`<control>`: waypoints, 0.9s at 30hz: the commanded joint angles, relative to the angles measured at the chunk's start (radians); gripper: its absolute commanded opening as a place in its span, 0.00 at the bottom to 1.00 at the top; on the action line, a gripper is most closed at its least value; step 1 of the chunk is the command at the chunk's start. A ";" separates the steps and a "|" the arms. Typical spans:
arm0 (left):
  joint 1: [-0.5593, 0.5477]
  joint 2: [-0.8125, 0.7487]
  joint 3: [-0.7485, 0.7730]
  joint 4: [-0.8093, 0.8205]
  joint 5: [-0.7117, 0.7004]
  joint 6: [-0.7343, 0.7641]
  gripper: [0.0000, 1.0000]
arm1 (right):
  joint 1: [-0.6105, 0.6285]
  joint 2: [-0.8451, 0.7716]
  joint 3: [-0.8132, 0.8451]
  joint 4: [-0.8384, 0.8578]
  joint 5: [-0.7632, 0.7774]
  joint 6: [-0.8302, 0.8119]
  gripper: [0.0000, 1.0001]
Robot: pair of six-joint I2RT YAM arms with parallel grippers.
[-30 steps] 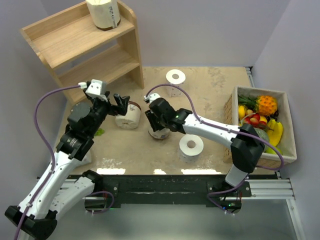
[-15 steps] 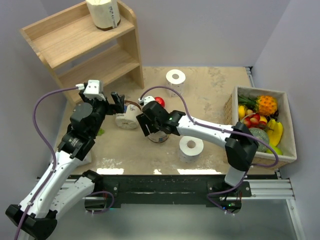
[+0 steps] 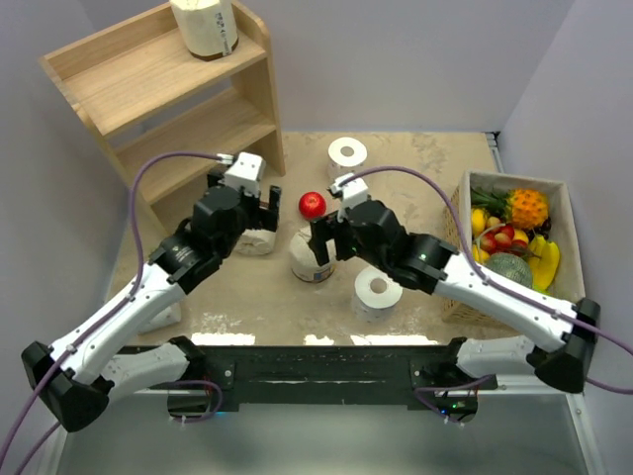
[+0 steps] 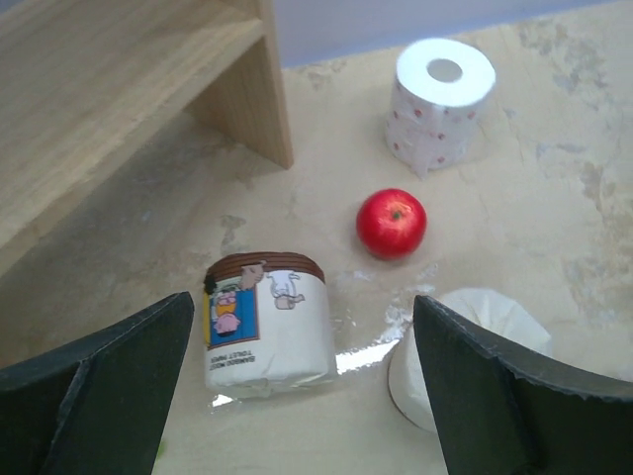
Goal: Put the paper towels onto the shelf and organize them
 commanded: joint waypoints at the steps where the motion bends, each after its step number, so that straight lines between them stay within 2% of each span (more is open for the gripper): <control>1: -0.120 0.095 0.086 -0.068 -0.079 0.066 0.97 | -0.001 -0.203 -0.104 0.011 0.136 0.011 0.89; 6: -0.275 0.224 0.138 -0.127 -0.070 0.070 0.96 | -0.001 -0.387 -0.166 0.005 0.301 -0.004 0.90; 8: -0.298 0.275 0.144 -0.122 0.002 0.064 0.96 | -0.001 -0.459 -0.175 0.006 0.332 -0.005 0.90; 10: -0.306 0.314 0.149 -0.107 0.088 0.058 0.96 | 0.001 -0.496 -0.184 0.011 0.341 -0.008 0.90; 13: -0.310 0.362 0.164 -0.108 0.136 0.052 0.93 | -0.001 -0.546 -0.198 0.014 0.354 -0.012 0.90; 20: -0.316 0.416 0.192 -0.137 0.176 0.024 0.92 | -0.001 -0.564 -0.206 0.000 0.375 -0.014 0.90; 27: -0.317 0.440 0.155 -0.118 0.205 0.011 0.89 | -0.001 -0.563 -0.207 0.006 0.394 -0.026 0.90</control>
